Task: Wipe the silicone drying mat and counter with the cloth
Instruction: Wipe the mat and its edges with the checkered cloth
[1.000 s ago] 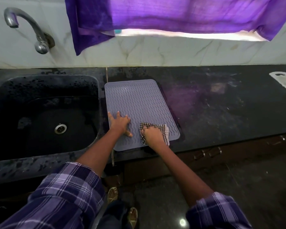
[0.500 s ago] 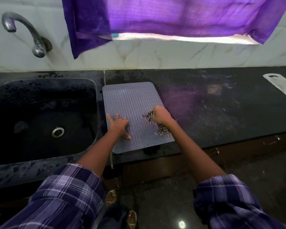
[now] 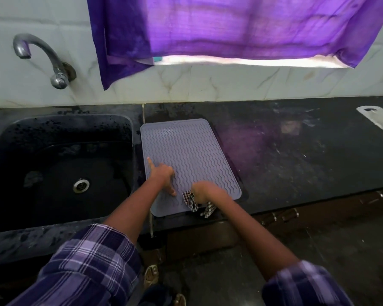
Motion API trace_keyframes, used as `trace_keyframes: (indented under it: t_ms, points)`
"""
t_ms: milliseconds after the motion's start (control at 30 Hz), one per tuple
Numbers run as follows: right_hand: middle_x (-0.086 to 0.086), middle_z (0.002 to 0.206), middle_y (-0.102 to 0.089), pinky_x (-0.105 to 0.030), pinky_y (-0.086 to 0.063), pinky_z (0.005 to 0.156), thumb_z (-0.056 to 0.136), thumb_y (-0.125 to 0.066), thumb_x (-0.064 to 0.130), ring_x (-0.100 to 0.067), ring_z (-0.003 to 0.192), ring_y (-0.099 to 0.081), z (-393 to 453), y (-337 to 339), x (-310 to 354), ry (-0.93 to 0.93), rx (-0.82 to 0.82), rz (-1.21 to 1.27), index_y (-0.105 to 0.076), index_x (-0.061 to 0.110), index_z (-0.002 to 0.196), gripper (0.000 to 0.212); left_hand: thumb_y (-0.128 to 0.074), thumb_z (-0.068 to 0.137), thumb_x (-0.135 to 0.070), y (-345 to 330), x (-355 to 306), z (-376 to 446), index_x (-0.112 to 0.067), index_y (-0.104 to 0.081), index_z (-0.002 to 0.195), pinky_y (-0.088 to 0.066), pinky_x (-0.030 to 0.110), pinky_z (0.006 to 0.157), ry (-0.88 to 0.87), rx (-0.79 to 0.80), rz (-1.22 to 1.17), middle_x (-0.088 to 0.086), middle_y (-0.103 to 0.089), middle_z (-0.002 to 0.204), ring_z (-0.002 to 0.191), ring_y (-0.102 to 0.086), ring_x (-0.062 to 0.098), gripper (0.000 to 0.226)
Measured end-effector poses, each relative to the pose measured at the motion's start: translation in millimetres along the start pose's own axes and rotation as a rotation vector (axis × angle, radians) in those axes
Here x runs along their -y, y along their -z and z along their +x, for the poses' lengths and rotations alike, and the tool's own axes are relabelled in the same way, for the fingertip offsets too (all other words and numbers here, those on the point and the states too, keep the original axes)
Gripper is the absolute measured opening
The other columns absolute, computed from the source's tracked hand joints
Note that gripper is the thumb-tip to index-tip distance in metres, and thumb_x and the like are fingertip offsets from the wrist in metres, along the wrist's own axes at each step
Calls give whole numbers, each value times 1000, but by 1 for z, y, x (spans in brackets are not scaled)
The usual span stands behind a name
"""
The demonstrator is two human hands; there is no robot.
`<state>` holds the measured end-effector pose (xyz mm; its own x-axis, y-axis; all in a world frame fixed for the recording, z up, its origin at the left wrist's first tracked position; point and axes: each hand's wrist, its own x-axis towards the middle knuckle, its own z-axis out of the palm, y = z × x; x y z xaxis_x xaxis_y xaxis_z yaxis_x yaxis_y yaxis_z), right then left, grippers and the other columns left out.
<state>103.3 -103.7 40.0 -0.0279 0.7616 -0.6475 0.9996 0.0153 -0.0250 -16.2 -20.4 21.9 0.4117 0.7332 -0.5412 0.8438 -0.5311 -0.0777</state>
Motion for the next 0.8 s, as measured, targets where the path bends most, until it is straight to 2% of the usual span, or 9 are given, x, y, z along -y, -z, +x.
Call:
trace_keyframes:
  t_ms: [100,133,267,400,467,567,633,700,800]
  points:
    - [-16,92,-56,-32,-41,77,92,-53,3,-26,81,-51,12,48,-27,22,133,23,-57,-2,85,10,-71,78,-46,14,8,1,-18,-60,126,4,72,110,-31,14,-24,-1,-57,132,133,-44,22,57]
    - [-10,81,-49,-27,-37,72,91,-56,3,-22,71,-45,14,64,-34,0,129,38,-51,1,72,19,-71,81,-42,19,11,2,-19,-60,126,2,71,111,-37,11,-32,-1,-58,131,132,-45,22,52]
    - [-7,94,-46,-28,-37,78,87,-57,5,-18,89,-44,36,111,-54,-57,-119,281,-47,11,90,11,-65,88,-29,33,27,13,-17,-57,130,-11,61,116,-48,-37,-3,2,-56,136,133,-45,23,44]
    - [-7,59,-33,-24,-30,53,87,-39,-8,-18,57,-36,62,142,-60,-115,-318,378,-32,8,54,37,-62,89,-27,41,51,37,-16,-58,129,-24,48,115,-21,-116,12,4,-56,135,131,-47,23,42]
    - [-10,59,-34,-29,-29,54,87,-37,-7,-22,60,-38,77,149,-63,-163,-438,408,-26,9,51,41,-61,90,-29,43,63,55,-15,-57,128,-21,50,114,10,-130,-22,5,-55,135,131,-45,25,41]
    - [-26,86,-62,-39,-45,71,86,-40,-5,-37,89,-60,104,154,-67,-192,-594,454,-51,-5,70,20,-59,91,-36,47,78,82,-14,-55,129,-23,47,114,34,-152,-61,8,-54,135,132,-43,26,44]
    - [-24,113,-68,-42,-52,84,84,-40,-5,-39,106,-63,126,160,-70,-175,-660,429,-67,-1,108,36,-59,90,-40,54,85,102,-12,-54,129,-29,42,111,25,-172,-61,9,-54,136,131,-44,26,48]
    - [-16,123,-67,-40,-52,89,81,-47,-7,-34,111,-63,146,169,-74,-138,-668,340,-66,15,121,50,-61,89,-42,64,87,122,-10,-53,129,-27,43,113,2,-186,-113,11,-51,139,132,-42,28,52]
    - [-14,128,-63,-39,-51,93,80,-58,-1,-33,118,-60,180,176,-79,-86,-610,194,-63,15,123,46,-63,86,-44,74,79,150,-11,-42,140,-15,47,118,-57,-204,-191,11,-40,150,141,-32,28,67]
